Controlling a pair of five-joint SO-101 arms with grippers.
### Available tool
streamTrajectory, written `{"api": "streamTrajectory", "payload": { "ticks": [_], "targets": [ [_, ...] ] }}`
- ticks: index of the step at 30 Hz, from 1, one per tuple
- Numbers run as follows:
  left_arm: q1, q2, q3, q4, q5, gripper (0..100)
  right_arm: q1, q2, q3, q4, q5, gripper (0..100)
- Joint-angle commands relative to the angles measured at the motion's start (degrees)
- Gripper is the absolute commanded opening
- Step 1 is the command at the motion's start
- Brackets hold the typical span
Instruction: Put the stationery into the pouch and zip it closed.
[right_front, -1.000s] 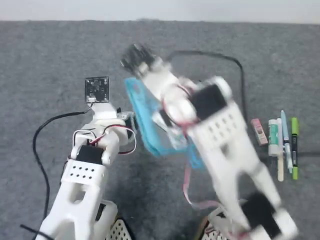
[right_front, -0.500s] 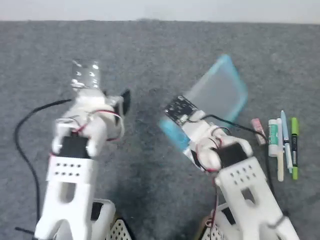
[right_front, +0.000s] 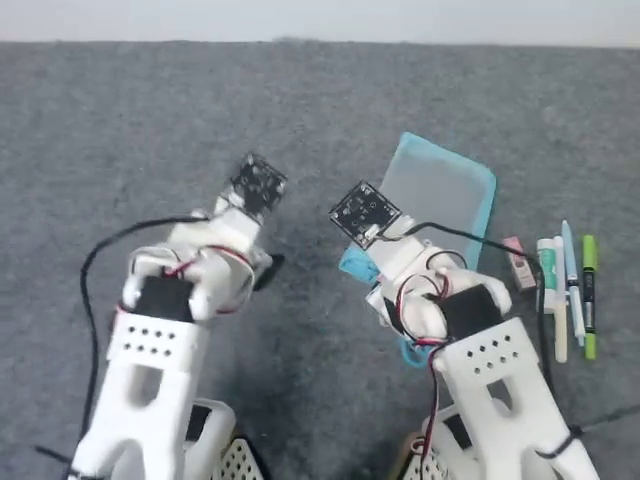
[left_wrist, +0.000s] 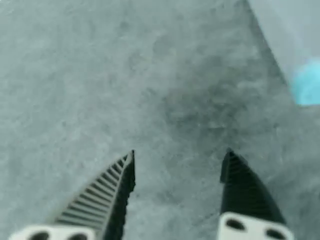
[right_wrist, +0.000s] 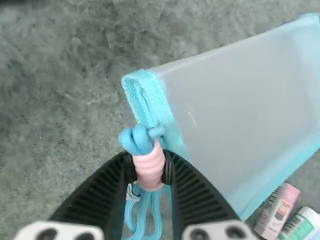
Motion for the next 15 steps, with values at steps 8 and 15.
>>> {"api": "streamTrajectory", "payload": {
  "ticks": [8,15],
  "targets": [
    [14.9,-19.7,6.5,-1.4,8.1,27,0.2,-1.8,-8.0,4.9,-0.2,0.7],
    [18.2,-20.5,10.2,-4.5,9.6,27,-0.7,-1.8,-10.1,5.3,-0.7,0.7]
  ]
}}
